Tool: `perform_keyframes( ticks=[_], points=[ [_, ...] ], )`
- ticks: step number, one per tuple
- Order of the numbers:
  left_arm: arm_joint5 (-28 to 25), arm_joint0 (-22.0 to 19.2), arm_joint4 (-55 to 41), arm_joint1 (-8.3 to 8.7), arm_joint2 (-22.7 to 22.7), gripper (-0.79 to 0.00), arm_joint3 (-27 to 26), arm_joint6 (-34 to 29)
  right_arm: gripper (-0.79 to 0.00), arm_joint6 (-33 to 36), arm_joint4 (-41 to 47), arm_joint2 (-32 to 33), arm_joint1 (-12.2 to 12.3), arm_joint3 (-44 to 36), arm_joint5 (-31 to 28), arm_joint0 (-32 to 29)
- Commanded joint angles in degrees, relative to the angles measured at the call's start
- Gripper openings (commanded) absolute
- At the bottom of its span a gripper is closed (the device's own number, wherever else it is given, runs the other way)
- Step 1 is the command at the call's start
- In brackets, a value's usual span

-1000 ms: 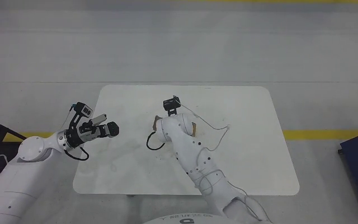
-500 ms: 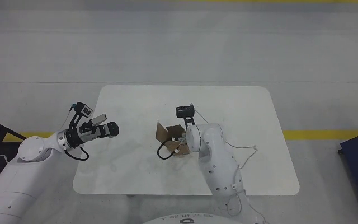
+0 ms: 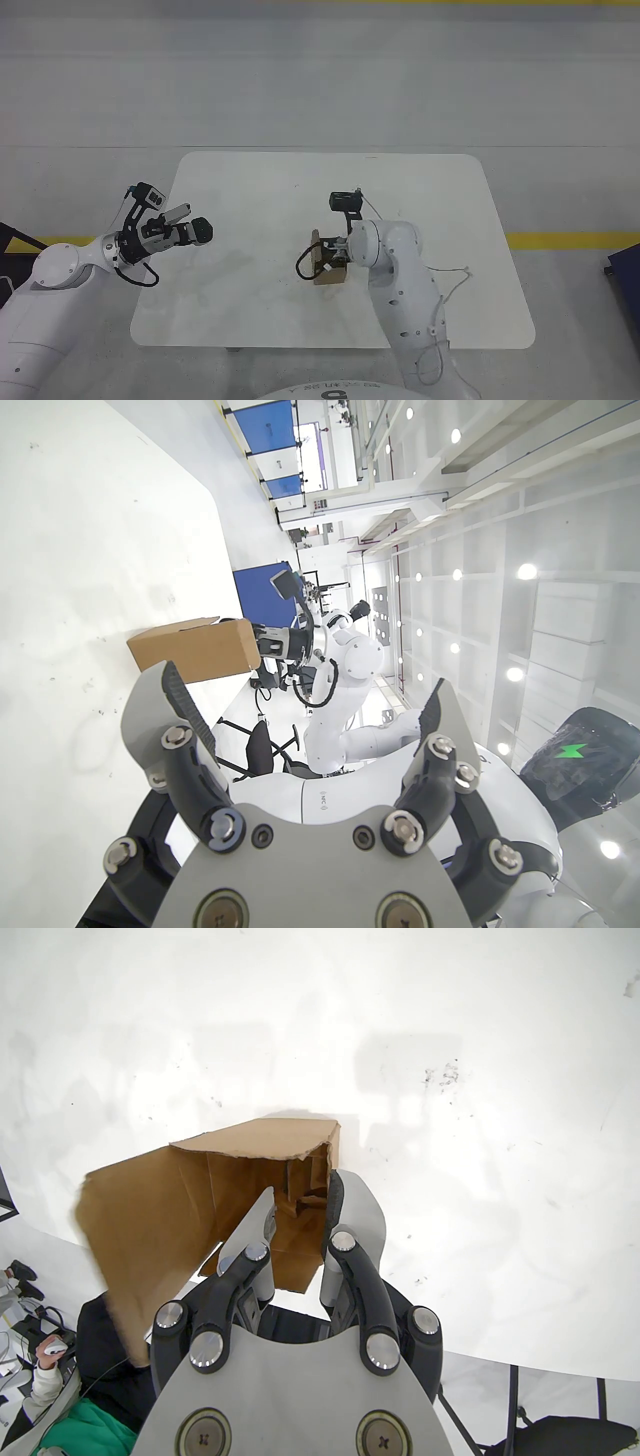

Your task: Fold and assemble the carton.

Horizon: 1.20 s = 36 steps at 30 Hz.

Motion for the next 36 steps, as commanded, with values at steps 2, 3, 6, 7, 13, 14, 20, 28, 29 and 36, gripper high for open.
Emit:
perform_keyframes(
  ticks=[2, 3, 6, 7, 13, 14, 20, 28, 29, 36],
  points=[
    [0.00, 0.00, 0.00, 0.00, 0.00, 0.000, 0.00, 0.00, -0.529, 0.00, 0.30, 0.50, 0.17, -3.01, 0.01, -1.25],
    [0.00, 0.00, 0.00, 0.00, 0.00, 0.000, 0.00, 0.00, -0.533, 0.00, 0.40, 0.37, 0.23, -4.31, -0.17, -1.85],
    [0.00, 0.00, 0.00, 0.00, 0.00, 0.000, 0.00, 0.00, -0.582, 0.00, 0.25, -0.91, 0.46, -8.50, -1.65, -3.92],
    [0.00, 0.00, 0.00, 0.00, 0.00, 0.000, 0.00, 0.00, -0.625, 0.00, 0.03, -1.61, 0.52, -9.44, -2.17, -4.48],
    [0.00, 0.00, 0.00, 0.00, 0.00, 0.000, 0.00, 0.00, -0.785, 0.00, -5.31, -7.62, 0.23, -3.47, 0.01, -1.32],
    [0.00, 0.00, 0.00, 0.00, 0.00, 0.000, 0.00, 0.00, -0.785, 0.00, -6.01, -8.26, 0.01, -1.26, 0.02, -0.07],
    [0.00, 0.00, 0.00, 0.00, 0.00, 0.000, 0.00, 0.00, -0.767, 0.00, -8.29, -7.11, -1.97, 8.76, 0.03, 5.28],
    [0.00, 0.00, 0.00, 0.00, 0.00, 0.000, 0.00, 0.00, -0.717, 0.00, -9.10, -5.17, -2.84, 11.94, 0.02, 6.24],
    [0.00, 0.00, 0.00, 0.00, 0.00, 0.000, 0.00, 0.00, -0.717, 0.00, -9.27, -5.29, -2.86, 12.23, 0.02, 6.30],
    [0.00, 0.00, 0.00, 0.00, 0.00, 0.000, 0.00, 0.00, -0.705, 0.00, -11.72, -6.27, -3.38, 16.01, 0.03, 7.60]
  ],
)
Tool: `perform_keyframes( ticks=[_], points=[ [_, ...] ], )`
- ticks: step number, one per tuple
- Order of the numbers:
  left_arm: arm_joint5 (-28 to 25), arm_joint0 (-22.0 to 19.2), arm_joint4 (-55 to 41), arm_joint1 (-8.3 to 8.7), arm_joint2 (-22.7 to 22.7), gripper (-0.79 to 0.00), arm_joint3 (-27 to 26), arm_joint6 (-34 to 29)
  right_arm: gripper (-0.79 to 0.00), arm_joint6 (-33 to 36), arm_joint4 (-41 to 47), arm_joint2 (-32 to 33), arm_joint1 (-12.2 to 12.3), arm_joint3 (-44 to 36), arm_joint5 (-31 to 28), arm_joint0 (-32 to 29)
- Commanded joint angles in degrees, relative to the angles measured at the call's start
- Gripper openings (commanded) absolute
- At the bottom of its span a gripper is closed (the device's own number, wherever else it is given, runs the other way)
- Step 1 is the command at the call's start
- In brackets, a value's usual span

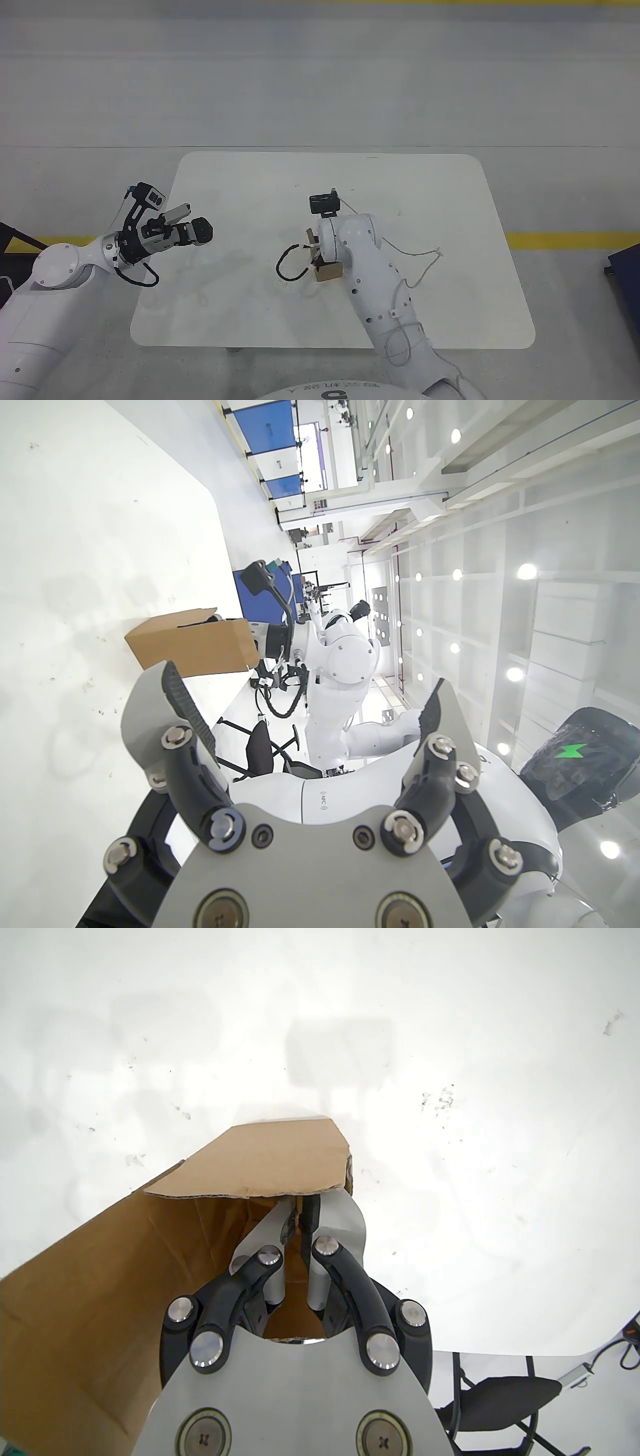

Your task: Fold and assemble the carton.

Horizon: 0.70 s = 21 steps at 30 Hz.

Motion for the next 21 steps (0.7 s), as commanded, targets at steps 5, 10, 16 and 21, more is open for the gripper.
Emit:
perform_keyframes(
  ticks=[5, 10, 16, 21],
  points=[
    [0.00, 0.00, 0.00, 0.00, 0.00, 0.000, 0.00, 0.00, -0.720, 0.00, -1.55, 0.13, -0.81, 3.61, 0.01, 1.62],
    [0.00, 0.00, 0.00, 0.00, 0.00, 0.000, 0.00, 0.00, -0.720, 0.00, -2.06, 0.72, -1.50, 6.29, 0.01, 2.96],
    [0.00, 0.00, 0.00, 0.00, 0.00, 0.000, 0.00, 0.00, -0.699, 0.00, -2.19, 1.51, -2.16, 9.12, 0.01, 4.37],
    [0.00, 0.00, 0.00, 0.00, 0.00, 0.000, 0.00, 0.00, -0.671, 0.00, -2.41, 1.47, -2.55, 11.06, 0.01, 5.33]
  ],
)
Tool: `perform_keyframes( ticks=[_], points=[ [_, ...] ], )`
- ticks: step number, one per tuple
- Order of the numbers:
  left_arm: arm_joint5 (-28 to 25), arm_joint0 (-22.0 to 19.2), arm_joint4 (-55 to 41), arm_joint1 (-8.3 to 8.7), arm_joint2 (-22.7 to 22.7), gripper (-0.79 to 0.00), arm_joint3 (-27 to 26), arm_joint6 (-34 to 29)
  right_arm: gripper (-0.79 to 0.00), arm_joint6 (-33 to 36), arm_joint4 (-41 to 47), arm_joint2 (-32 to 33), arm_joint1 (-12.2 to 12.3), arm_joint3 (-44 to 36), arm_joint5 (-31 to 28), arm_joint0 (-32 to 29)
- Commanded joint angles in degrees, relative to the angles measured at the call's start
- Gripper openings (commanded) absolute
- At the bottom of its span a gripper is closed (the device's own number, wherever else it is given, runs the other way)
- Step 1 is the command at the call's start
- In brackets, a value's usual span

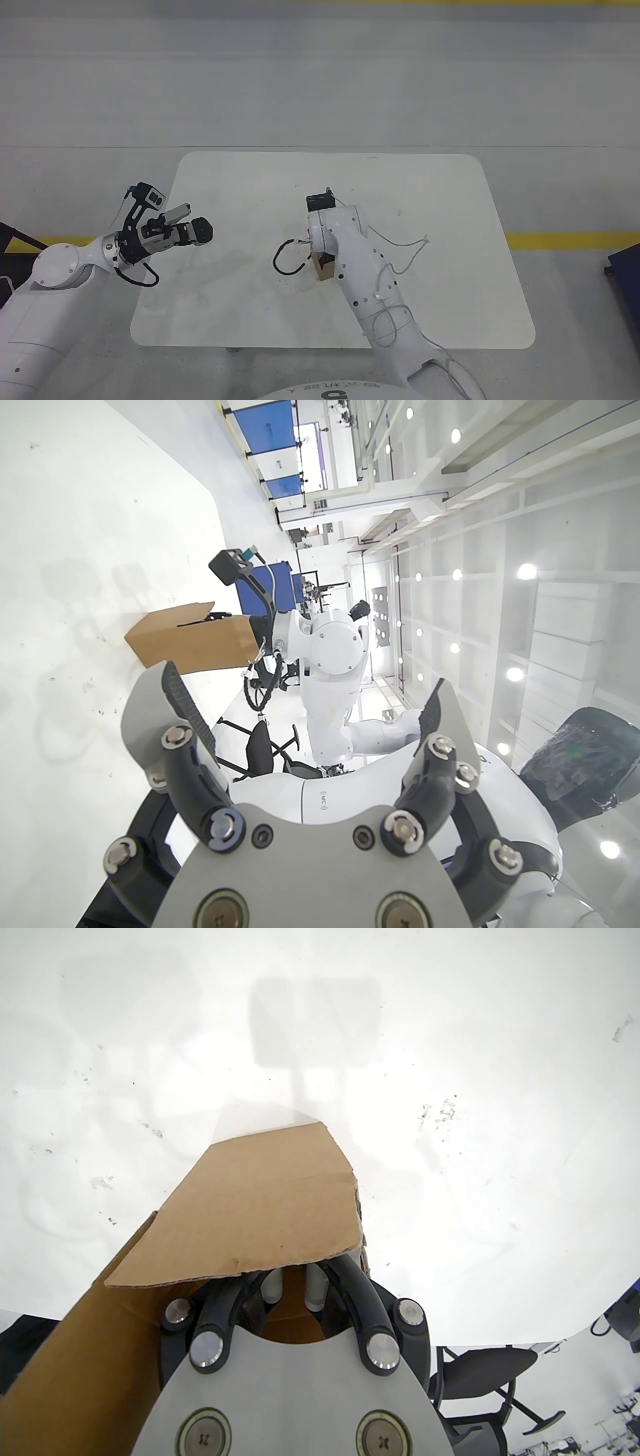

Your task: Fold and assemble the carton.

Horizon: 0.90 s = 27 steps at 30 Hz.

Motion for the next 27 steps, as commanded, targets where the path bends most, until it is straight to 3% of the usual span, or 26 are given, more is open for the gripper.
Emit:
perform_keyframes(
  ticks=[1, 27],
  points=[
    [0.00, 0.00, 0.00, 0.00, 0.00, 0.000, 0.00, 0.00, -0.671, 0.00, -0.09, -0.05, -0.12, 0.64, 0.00, 0.33],
    [0.00, 0.00, 0.00, 0.00, 0.00, 0.000, 0.00, 0.00, -0.539, -0.51, 1.36, 0.46, -1.26, 7.65, 0.51, 3.53]
  ],
)
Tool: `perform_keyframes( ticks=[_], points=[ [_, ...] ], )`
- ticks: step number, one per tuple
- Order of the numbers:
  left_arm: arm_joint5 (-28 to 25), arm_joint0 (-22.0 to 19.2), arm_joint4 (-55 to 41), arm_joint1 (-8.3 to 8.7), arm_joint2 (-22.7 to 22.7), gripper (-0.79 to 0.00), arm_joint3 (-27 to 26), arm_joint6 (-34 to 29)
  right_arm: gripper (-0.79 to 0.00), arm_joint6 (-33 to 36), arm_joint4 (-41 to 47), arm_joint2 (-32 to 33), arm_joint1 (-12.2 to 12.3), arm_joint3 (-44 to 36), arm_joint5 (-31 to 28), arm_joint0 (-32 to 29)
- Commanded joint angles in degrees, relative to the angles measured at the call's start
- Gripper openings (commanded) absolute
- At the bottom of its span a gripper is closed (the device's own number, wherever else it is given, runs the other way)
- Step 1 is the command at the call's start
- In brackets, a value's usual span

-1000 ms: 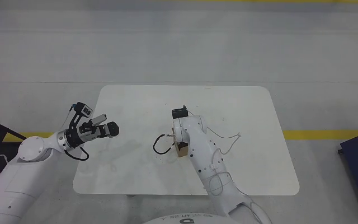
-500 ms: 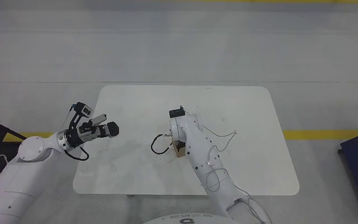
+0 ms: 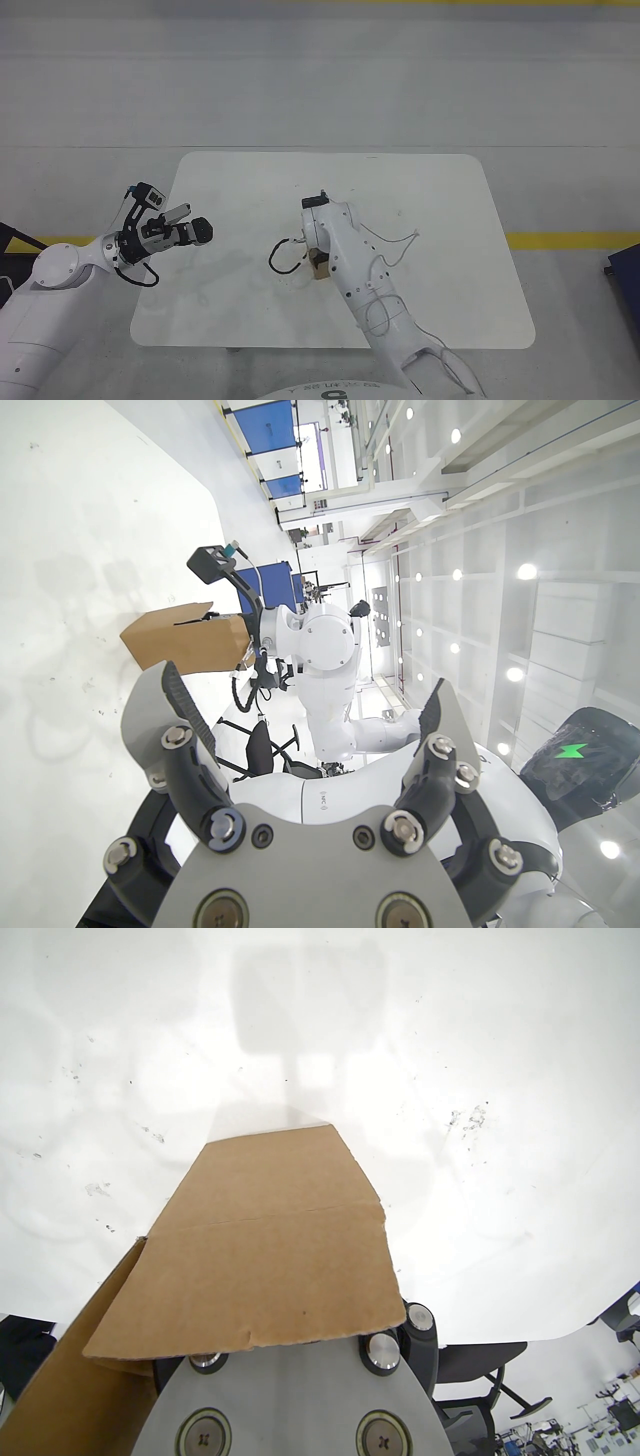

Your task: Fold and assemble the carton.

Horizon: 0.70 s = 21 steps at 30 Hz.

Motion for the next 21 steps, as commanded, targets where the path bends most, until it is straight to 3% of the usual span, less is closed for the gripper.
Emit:
perform_keyframes(
  ticks=[1, 14, 21],
  points=[
    [0.00, 0.00, 0.00, 0.00, 0.00, 0.000, 0.00, 0.00, -0.533, -0.09, 0.11, 0.07, -0.10, 0.67, 0.09, 0.30],
    [0.00, 0.00, 0.00, 0.00, 0.00, 0.000, 0.00, 0.00, -0.505, -0.52, 0.64, 0.83, -0.74, 3.99, 0.53, 2.16],
    [0.00, 0.00, 0.00, 0.00, 0.00, 0.000, 0.00, 0.00, -0.493, 0.45, 1.91, 0.81, 0.12, -3.20, -0.46, -0.48]
  ],
)
